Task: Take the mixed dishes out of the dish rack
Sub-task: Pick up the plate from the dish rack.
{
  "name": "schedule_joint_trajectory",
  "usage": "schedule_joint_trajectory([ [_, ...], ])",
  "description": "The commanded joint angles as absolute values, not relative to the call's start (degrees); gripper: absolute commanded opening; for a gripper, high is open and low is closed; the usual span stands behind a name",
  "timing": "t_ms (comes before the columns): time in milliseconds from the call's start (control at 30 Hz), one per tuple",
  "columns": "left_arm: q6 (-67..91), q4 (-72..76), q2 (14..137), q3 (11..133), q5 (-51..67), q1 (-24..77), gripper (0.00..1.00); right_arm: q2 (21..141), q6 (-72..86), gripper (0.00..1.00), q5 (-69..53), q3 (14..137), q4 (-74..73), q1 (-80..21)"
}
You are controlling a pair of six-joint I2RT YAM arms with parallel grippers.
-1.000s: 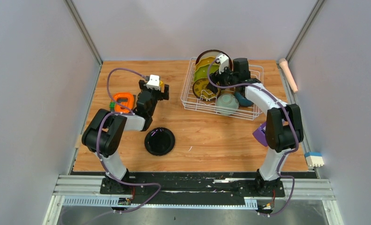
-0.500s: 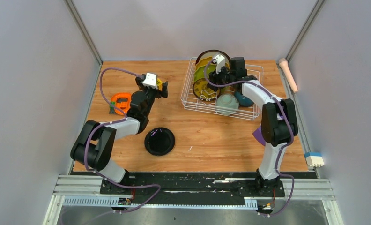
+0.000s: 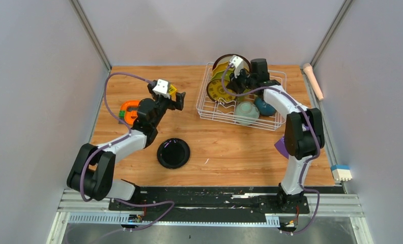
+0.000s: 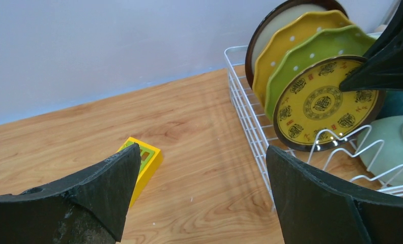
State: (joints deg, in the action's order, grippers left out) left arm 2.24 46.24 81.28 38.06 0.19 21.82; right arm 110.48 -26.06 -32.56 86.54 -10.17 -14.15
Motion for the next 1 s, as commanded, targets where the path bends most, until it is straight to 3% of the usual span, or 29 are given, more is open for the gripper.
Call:
schedule_joint_trajectory([
  [0,5.2,41.4,75.8,38.3,2.6,21.8,1.0,100.4,-20.9,0.0,-30.1,87.7,-10.5,-14.3],
  [200,10.7,32.4,67.9,38.2,5.8,21.8,1.0,90.2,-12.3,0.0,-25.9,81.3,-7.0,-14.4],
  [567,21.5,17.0,56.3,39.1,10.9,21.8,1.0,76.8,15.2,0.0,-31.1,69.0,-7.2,-16.3],
  [967,33.9,14.4,55.9,40.4,25.0,21.9,1.0,77.7,31.8,0.0,-36.9,66.2,-7.6,-27.3],
])
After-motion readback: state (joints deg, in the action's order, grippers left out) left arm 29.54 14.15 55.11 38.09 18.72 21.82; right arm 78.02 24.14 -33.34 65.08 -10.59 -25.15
